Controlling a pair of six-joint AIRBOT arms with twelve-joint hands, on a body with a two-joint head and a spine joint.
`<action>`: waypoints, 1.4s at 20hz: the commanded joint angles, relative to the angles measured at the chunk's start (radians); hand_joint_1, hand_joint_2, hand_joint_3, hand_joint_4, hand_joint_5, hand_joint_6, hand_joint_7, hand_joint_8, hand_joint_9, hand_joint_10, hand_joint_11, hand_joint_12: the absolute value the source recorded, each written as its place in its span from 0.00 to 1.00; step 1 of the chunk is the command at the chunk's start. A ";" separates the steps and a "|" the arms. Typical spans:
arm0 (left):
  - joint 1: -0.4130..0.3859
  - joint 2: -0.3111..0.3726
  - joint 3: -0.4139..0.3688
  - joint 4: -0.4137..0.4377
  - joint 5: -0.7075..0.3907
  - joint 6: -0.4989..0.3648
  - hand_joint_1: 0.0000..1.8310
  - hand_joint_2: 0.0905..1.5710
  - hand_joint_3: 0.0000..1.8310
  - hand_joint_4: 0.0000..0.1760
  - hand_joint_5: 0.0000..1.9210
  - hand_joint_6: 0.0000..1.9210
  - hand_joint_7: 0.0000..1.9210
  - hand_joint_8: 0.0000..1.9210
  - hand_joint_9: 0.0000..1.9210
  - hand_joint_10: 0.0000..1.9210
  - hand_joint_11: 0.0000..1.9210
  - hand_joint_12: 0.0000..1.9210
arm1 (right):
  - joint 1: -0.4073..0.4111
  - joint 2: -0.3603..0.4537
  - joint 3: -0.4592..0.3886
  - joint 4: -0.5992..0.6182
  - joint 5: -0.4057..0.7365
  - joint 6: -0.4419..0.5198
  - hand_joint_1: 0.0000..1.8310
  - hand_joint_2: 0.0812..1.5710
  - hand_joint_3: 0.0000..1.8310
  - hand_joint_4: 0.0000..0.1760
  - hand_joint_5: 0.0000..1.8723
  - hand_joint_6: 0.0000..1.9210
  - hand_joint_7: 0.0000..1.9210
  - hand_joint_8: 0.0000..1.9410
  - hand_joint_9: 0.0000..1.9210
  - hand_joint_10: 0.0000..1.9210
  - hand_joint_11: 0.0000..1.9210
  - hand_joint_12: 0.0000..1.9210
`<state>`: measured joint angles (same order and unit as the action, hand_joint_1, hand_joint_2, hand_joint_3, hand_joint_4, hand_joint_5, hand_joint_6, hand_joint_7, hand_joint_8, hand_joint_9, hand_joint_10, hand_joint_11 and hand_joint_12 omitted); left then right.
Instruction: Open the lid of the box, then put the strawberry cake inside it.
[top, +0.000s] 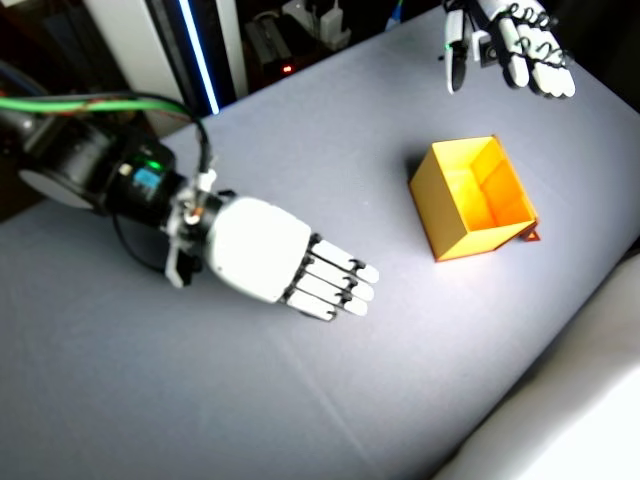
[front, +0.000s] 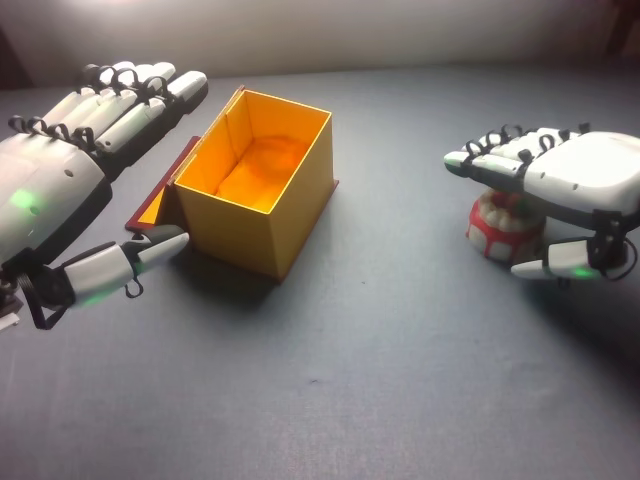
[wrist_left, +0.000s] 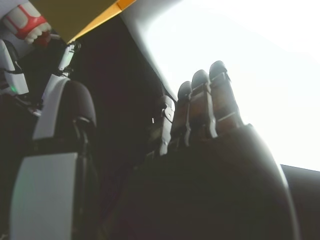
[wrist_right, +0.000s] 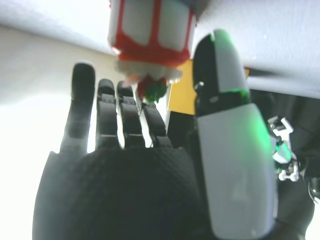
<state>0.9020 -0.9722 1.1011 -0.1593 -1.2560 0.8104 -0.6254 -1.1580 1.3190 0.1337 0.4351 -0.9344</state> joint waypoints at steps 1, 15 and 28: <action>-0.005 0.011 -0.001 0.000 -0.141 -0.002 0.46 0.79 0.00 0.52 0.00 0.00 0.00 0.00 0.00 0.00 0.00 0.00 | 0.015 0.002 0.010 0.002 0.090 -0.001 0.60 0.67 0.02 0.00 0.02 0.00 0.02 0.01 0.04 0.01 0.00 0.24; 0.015 0.021 -0.011 0.005 -0.161 -0.002 0.46 0.80 0.00 0.66 0.00 0.00 0.00 0.00 0.00 0.00 0.00 0.00 | 0.087 0.024 -0.022 -0.050 0.119 -0.001 0.67 0.77 0.00 0.00 0.41 0.57 0.43 0.79 0.48 0.84 0.49 0.97; 0.072 0.023 -0.025 -0.021 -0.191 -0.005 0.49 0.80 0.00 0.77 0.00 0.00 0.00 0.00 0.00 0.00 0.00 0.00 | 0.223 0.048 -0.070 -0.198 0.226 0.020 0.65 0.82 0.00 0.00 0.31 0.68 0.39 0.87 0.50 0.92 0.53 1.00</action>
<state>0.9775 -0.9550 1.0760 -0.1761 -1.3178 0.8093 -0.4137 -1.1145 1.2472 -0.0711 0.5488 -0.9192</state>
